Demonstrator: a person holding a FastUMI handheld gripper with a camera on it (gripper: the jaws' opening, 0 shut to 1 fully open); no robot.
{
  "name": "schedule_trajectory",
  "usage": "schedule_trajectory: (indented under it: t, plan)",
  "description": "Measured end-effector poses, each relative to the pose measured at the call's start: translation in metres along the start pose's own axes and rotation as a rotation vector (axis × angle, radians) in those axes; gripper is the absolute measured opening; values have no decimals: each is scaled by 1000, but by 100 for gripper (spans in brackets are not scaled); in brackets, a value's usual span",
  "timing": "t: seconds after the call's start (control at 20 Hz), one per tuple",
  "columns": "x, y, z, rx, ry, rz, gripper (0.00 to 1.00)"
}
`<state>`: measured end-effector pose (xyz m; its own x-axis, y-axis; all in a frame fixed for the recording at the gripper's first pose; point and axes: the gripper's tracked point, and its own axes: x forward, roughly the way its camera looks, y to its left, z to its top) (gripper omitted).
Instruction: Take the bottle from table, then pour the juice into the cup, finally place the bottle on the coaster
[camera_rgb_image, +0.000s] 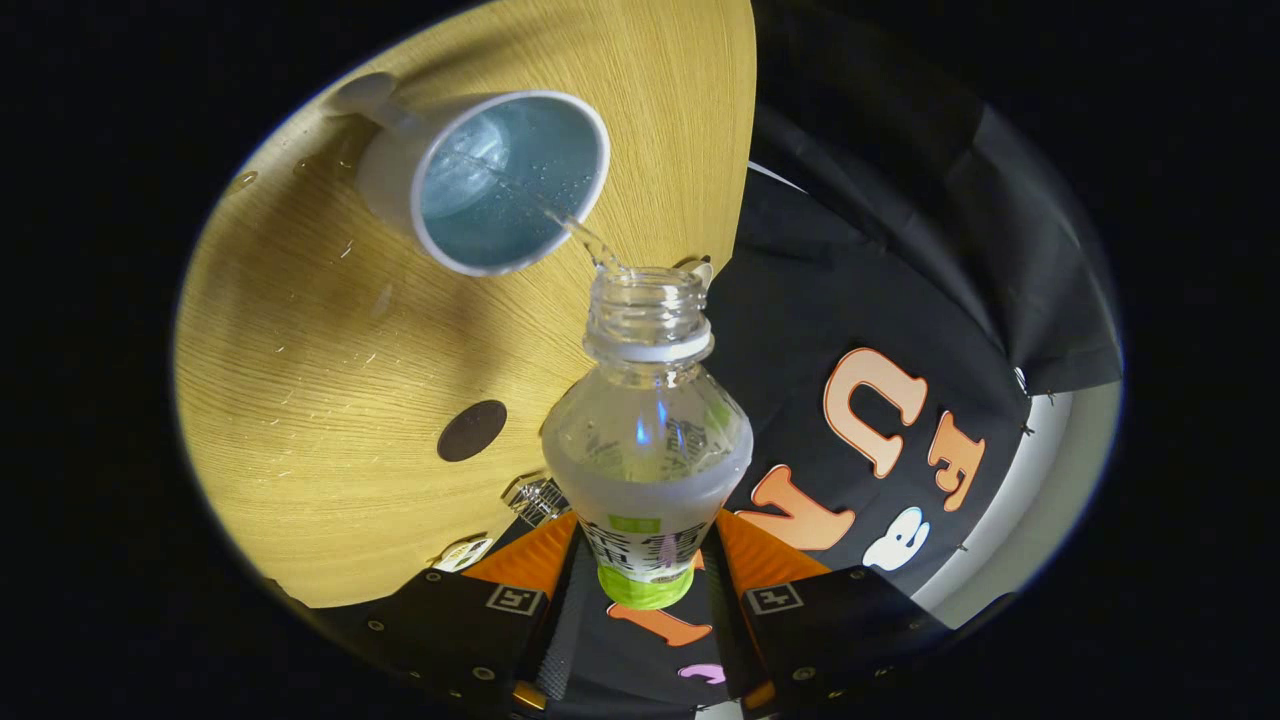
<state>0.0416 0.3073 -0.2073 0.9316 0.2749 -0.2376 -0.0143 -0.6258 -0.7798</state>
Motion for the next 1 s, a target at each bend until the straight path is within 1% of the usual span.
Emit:
schedule_trajectory:
  t: [0.5,0.75,1.0]
  plan:
    - [-5,-2,5,-65,-19,6,59]
    - [-7,2,10,-81,-34,16,59]
    - [-6,-6,10,-86,-27,13,59]
